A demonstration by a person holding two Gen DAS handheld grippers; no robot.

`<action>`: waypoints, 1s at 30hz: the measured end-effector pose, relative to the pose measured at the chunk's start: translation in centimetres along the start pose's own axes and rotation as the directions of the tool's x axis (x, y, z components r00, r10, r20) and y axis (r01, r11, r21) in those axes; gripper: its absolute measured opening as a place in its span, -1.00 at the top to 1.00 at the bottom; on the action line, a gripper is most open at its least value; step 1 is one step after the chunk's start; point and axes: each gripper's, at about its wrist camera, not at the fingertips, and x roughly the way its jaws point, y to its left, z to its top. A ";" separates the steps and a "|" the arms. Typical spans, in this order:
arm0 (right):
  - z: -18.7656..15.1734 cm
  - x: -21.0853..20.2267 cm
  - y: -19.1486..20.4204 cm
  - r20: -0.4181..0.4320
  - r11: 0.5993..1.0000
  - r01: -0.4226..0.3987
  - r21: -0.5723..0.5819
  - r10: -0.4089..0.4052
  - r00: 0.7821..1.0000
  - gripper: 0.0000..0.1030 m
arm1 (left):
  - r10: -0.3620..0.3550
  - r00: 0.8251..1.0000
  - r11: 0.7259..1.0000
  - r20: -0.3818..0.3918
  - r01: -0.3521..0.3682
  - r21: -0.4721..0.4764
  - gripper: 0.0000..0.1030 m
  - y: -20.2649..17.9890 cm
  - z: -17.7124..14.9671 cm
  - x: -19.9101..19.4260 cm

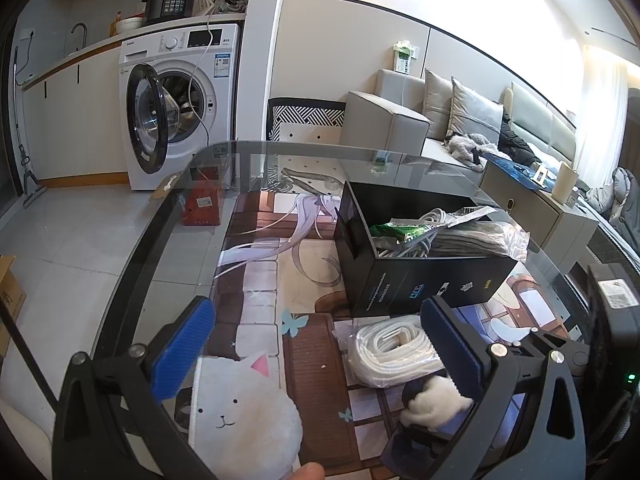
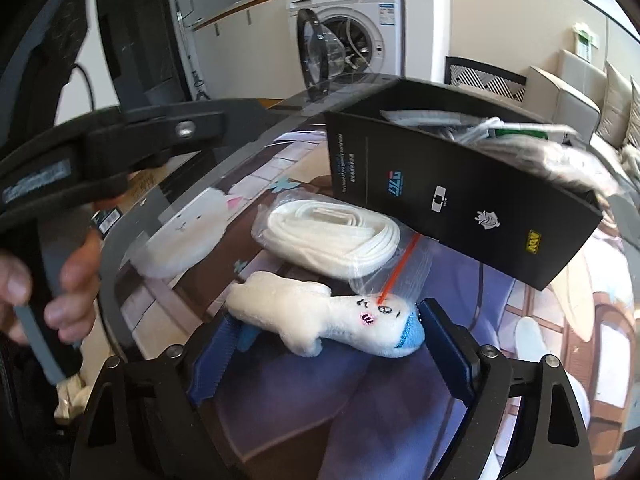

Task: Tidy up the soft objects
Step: 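Grasp the white plush toy with the right gripper and lift it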

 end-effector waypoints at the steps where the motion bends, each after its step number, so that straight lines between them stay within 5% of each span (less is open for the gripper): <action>1: 0.0 -0.4 0.1 0.007 1.000 -0.002 -0.012 0.002 1.000 -0.73 | 0.000 1.000 1.000 0.002 0.000 0.000 -1.00 0.0 0.0 -0.1; 7: 0.5 -3.7 -0.3 0.056 0.998 -0.023 -0.059 0.026 0.998 -0.73 | 0.003 1.000 1.000 -0.004 -0.003 -0.010 -1.00 0.2 0.2 0.0; 17: 1.2 -8.2 -3.9 0.167 0.999 -0.015 0.037 0.008 0.986 -0.73 | 0.000 1.000 1.000 -0.031 -0.001 -0.019 -1.00 0.0 -0.1 0.5; 30: 1.8 -12.5 -7.5 0.253 0.990 0.031 0.134 -0.064 0.965 -0.73 | -0.007 0.994 0.996 -0.111 0.017 0.088 -1.00 -5.0 -1.6 3.2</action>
